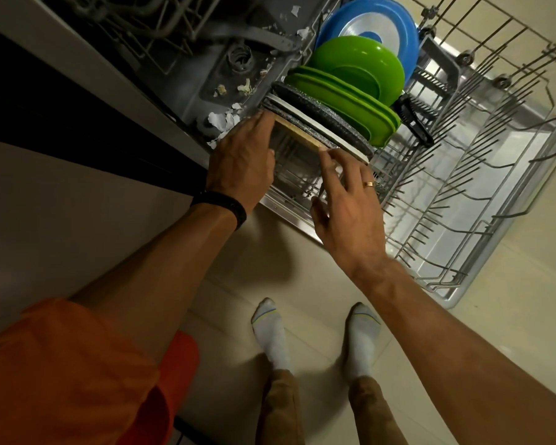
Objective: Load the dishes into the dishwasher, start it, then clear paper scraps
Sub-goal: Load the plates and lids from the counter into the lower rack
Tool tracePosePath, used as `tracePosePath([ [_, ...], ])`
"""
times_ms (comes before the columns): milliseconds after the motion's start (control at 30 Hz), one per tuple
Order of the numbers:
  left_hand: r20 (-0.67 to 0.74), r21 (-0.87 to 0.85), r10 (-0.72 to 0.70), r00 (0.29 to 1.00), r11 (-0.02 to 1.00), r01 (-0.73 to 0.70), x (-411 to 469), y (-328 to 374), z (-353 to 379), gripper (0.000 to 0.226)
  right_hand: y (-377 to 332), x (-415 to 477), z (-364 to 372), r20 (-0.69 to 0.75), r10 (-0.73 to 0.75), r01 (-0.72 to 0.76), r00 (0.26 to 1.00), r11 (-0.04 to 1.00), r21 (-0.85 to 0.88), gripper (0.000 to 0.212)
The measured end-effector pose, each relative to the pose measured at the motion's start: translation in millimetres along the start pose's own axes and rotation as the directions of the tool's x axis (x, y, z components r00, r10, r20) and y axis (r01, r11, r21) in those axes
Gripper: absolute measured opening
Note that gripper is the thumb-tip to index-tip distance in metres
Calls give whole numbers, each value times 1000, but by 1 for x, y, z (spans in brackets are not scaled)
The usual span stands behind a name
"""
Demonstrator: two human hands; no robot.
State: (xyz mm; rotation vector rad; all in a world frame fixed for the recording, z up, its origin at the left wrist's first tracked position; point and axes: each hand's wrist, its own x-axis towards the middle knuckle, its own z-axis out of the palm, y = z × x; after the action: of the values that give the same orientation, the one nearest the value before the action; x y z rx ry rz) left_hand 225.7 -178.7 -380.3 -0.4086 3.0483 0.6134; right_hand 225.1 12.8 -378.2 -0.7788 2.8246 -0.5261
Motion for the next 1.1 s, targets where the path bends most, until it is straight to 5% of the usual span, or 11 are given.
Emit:
tracePosePath([
  [233, -9, 58, 218, 976, 974, -217, -19, 11, 8, 51, 2, 4, -4, 58, -46, 47, 997, 999, -13, 75],
  [700, 117, 100, 97, 988, 989, -109, -28, 53, -23, 60, -3, 2, -58, 241, -57, 62, 969, 998, -11, 71],
  [1100, 63, 120, 0, 998, 993, -8, -104, 157, -200, 58, -51, -32, -252, 210, -149, 156, 966, 988, -17, 64],
])
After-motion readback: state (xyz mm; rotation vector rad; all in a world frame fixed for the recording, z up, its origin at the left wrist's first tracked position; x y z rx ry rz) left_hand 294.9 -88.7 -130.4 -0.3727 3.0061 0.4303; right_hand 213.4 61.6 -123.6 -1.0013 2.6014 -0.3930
